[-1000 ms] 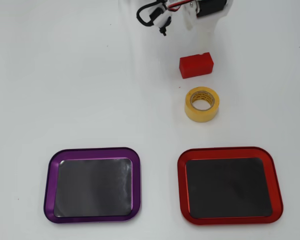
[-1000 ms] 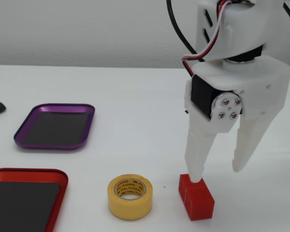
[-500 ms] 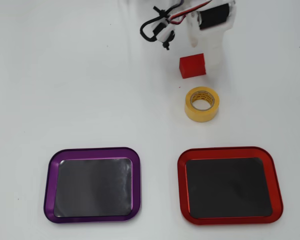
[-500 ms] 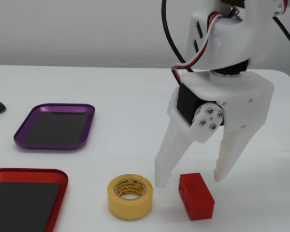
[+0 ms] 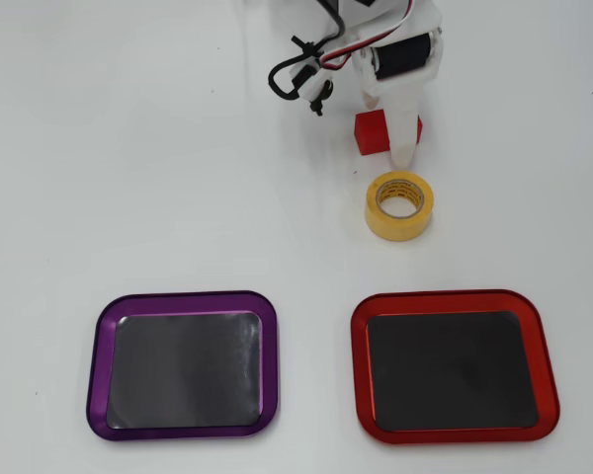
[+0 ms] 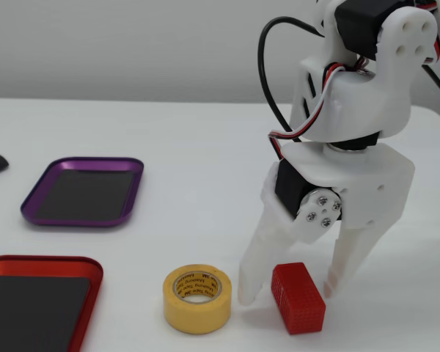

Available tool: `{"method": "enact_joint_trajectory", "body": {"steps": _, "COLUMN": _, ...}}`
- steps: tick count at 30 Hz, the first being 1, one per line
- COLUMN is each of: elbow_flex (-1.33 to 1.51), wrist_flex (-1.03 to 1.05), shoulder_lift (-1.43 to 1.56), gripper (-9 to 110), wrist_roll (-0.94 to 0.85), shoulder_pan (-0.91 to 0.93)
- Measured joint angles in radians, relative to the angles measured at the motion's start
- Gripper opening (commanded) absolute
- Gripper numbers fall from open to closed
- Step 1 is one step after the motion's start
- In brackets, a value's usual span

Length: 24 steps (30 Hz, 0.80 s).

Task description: Grasp a red block and put it in the left red dish.

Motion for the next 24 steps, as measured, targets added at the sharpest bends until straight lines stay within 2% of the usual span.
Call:
{"method": "enact_joint_trajectory", "body": {"steps": 7, "elbow_flex": 0.000, "wrist_flex": -0.037, "shoulder_lift": 0.000, "gripper": -1, "wrist_roll": 0.002, "shoulder_pan": 0.000}}
{"method": "enact_joint_trajectory", "body": {"steps": 17, "elbow_flex": -0.023, "wrist_flex": -0.078, "shoulder_lift": 0.014, "gripper": 0, "wrist_roll": 0.000, "shoulder_pan": -0.014}}
{"method": "enact_joint_trajectory", "body": {"steps": 21, "elbow_flex": -0.100, "wrist_flex": -0.080, "shoulder_lift": 0.135, "gripper": 0, "wrist_roll": -0.006, "shoulder_pan": -0.017}}
{"method": "enact_joint_trajectory", "body": {"steps": 24, "elbow_flex": -0.129, "wrist_flex": -0.094, "shoulder_lift": 0.244, "gripper": 0, "wrist_roll": -0.095, "shoulder_pan": -0.015}}
